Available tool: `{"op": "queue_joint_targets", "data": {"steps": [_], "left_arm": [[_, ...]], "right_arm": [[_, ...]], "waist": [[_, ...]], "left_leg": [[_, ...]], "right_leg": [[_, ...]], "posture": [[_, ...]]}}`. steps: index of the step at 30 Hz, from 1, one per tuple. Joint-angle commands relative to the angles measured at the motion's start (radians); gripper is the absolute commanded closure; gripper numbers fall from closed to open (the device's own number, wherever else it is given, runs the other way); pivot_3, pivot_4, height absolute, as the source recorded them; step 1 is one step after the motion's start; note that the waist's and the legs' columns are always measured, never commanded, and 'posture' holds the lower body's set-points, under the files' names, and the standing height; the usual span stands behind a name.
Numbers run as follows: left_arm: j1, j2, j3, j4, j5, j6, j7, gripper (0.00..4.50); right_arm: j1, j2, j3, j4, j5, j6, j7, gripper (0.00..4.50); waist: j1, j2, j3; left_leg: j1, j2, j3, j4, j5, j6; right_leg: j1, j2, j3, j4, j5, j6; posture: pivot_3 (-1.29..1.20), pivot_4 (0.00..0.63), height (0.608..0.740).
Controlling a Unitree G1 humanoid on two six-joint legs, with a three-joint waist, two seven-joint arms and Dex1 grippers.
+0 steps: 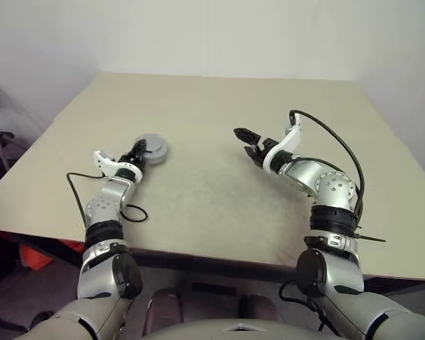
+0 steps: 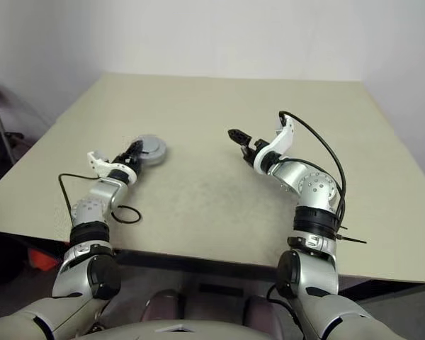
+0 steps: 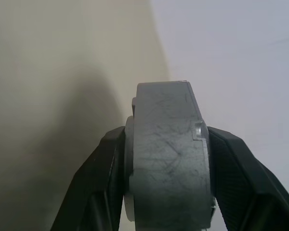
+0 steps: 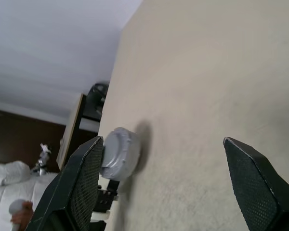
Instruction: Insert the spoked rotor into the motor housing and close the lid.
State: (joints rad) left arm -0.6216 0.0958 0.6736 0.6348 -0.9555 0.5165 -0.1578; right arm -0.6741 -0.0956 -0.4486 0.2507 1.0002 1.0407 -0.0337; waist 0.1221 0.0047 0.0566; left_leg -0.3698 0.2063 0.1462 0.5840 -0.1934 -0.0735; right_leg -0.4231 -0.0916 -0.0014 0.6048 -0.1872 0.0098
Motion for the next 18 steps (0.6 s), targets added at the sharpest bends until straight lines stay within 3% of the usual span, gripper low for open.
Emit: {"op": "queue_joint_targets", "data": {"steps": [1, 7, 14, 18], "left_arm": [[-0.057, 0.003, -0.006, 0.019, 0.016, -0.042, 0.01, 2.38], [-0.064, 0.021, -0.001, 0.075, 0.053, -0.09, 0.039, 2.38], [-0.066, 0.094, 0.015, 0.114, 0.128, -0.213, 0.084, 0.04], [-0.078, 0.137, 0.009, 0.133, 0.162, -0.275, 0.073, 0.02]], "right_arm": [[-0.027, -0.003, 0.005, -0.004, -0.005, -0.021, 0.021, 0.02], [-0.038, -0.008, 0.007, 0.023, -0.021, -0.024, 0.037, 0.02], [-0.057, -0.021, 0.011, 0.072, -0.044, -0.015, 0.055, 0.0], [-0.069, -0.025, 0.009, 0.099, -0.057, -0.015, 0.058, 0.0]], "waist": [[0.005, -0.002, 0.0], [0.003, -0.003, 0.0], [-0.014, -0.003, 0.0], [-0.033, -0.003, 0.0]], "left_leg": [[0.0, 0.0, 0.0, 0.0, 0.0, 0.0], [0.003, 0.001, 0.0, 0.001, 0.002, -0.002], [0.006, 0.002, 0.0, -0.001, 0.004, -0.006], [0.008, 0.005, 0.0, -0.003, 0.006, -0.009]], "right_leg": [[0.0, 0.0, 0.0, 0.0, 0.0, 0.0], [0.002, 0.0, 0.0, 0.003, 0.0, -0.001], [0.004, 0.0, 0.001, 0.003, -0.001, -0.003], [0.004, 0.003, 0.0, 0.003, -0.001, -0.002]], "posture": [[0.0, 0.0, 0.74], [0.0, 0.0, 0.74], [0.0, 0.0, 0.74], [0.0, 0.0, 0.74]]}}
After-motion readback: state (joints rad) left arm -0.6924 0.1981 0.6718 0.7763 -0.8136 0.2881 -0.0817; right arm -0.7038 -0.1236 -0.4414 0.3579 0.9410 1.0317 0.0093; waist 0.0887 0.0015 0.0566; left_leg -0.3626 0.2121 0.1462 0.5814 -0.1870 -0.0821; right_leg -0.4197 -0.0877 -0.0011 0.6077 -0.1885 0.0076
